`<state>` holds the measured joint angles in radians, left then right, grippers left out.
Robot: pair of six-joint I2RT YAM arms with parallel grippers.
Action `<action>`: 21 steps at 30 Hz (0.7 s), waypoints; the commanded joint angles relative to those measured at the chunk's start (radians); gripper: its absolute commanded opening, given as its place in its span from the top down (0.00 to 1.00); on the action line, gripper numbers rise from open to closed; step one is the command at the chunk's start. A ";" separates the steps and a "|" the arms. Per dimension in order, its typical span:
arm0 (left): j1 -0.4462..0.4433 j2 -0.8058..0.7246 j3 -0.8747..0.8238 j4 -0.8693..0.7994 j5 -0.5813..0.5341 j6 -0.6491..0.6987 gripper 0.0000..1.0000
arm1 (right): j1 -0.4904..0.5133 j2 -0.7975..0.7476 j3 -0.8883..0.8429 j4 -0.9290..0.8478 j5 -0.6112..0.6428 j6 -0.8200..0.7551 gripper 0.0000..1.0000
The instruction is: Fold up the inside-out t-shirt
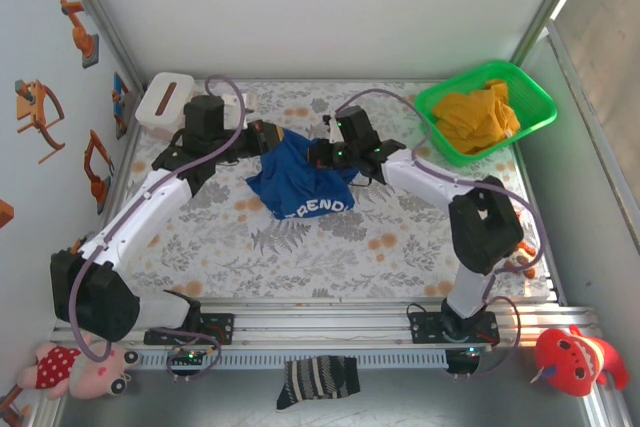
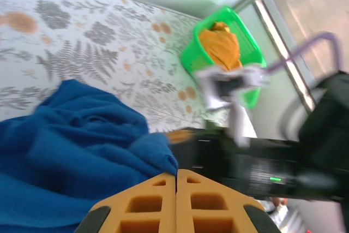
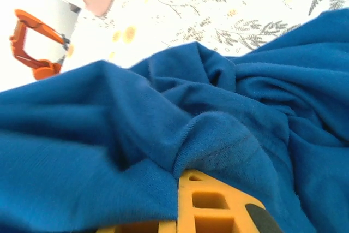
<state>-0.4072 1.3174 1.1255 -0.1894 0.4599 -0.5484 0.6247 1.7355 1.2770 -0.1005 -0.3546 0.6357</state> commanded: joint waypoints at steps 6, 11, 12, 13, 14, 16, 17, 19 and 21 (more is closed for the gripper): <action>0.097 0.053 -0.078 0.086 -0.017 -0.060 1.00 | -0.024 -0.244 -0.093 0.161 -0.210 0.017 1.00; 0.098 0.162 0.010 0.081 0.025 -0.065 0.93 | -0.028 -0.227 -0.140 0.327 -0.358 0.076 1.00; 0.098 0.176 0.028 0.069 0.030 -0.064 0.79 | -0.032 -0.221 -0.147 0.345 -0.367 0.083 1.00; 0.098 0.186 0.047 0.055 0.032 -0.064 0.64 | -0.038 -0.213 -0.154 0.349 -0.363 0.090 1.00; 0.097 0.185 0.052 0.047 0.032 -0.065 0.53 | -0.045 -0.208 -0.161 0.359 -0.361 0.095 1.00; 0.098 0.162 0.044 0.045 0.027 -0.073 0.41 | -0.060 -0.201 -0.183 0.379 -0.353 0.109 1.00; 0.099 0.139 0.031 0.043 0.020 -0.077 0.37 | -0.069 -0.196 -0.195 0.391 -0.357 0.119 1.00; 0.094 0.088 -0.005 0.043 0.008 -0.088 0.35 | -0.081 -0.189 -0.214 0.420 -0.364 0.139 1.00; 0.084 0.030 -0.049 0.045 -0.004 -0.095 0.35 | -0.088 -0.186 -0.226 0.432 -0.360 0.148 1.00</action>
<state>-0.3138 1.4433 1.1149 -0.1379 0.4633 -0.6254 0.5480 1.5444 1.0630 0.2401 -0.6891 0.7456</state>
